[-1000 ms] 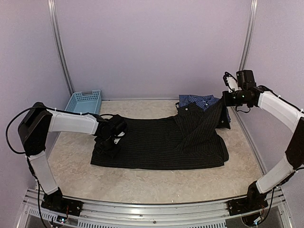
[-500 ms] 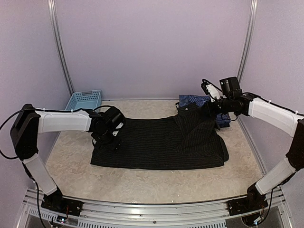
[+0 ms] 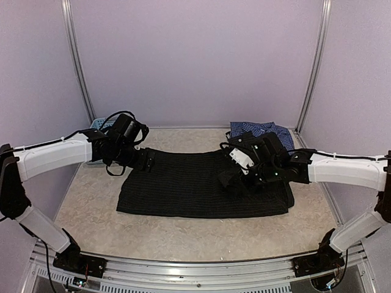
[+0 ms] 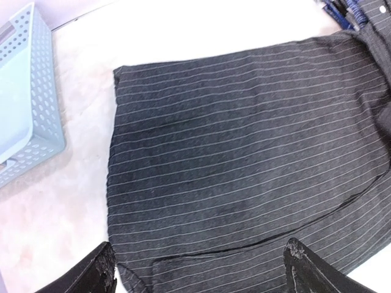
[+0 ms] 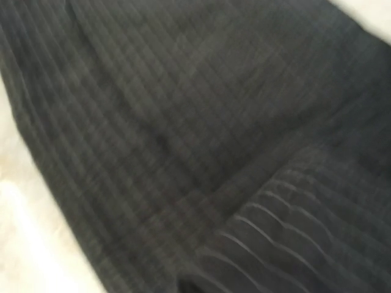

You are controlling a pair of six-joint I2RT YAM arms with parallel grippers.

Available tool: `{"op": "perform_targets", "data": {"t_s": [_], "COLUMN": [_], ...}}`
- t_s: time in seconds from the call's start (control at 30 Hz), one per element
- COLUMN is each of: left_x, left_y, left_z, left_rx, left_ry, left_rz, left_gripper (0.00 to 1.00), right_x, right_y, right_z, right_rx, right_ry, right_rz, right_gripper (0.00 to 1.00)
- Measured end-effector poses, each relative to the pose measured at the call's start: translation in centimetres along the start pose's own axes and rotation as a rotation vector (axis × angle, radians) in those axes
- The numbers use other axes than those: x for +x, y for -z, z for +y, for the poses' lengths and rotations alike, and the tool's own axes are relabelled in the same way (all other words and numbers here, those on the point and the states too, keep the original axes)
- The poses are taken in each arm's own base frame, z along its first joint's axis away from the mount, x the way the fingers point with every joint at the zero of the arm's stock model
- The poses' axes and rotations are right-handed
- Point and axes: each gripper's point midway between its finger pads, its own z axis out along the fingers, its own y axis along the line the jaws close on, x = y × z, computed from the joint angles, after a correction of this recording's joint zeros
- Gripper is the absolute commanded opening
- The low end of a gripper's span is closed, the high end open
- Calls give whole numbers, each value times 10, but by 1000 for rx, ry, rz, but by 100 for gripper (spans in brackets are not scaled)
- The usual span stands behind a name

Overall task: Fold and stack the long sleeve shirts
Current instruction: Fold the flattened shirt at the center of the board.

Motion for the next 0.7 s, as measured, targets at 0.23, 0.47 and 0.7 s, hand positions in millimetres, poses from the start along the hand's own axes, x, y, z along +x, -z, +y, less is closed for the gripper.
{"op": "perform_targets", "data": {"t_s": [0.23,0.47,0.7], "left_x": [-11,-13,-16], "left_y": [1,-1,-2], "left_z": [-12,-20,-27], "left_rx": [68,112,152], "left_ry": [47,77,104], "left_rz": [-38,-55,-75], "left_gripper": [93,95,96], "right_x": [44,50,44], "right_y": [-18,-15,3], "right_z": [18,11,-60], "right_rx": [-20,66,281], "right_ry": [-43,-121,-339], "right_rz": [114,133,108], "right_gripper": [44,60,62]}}
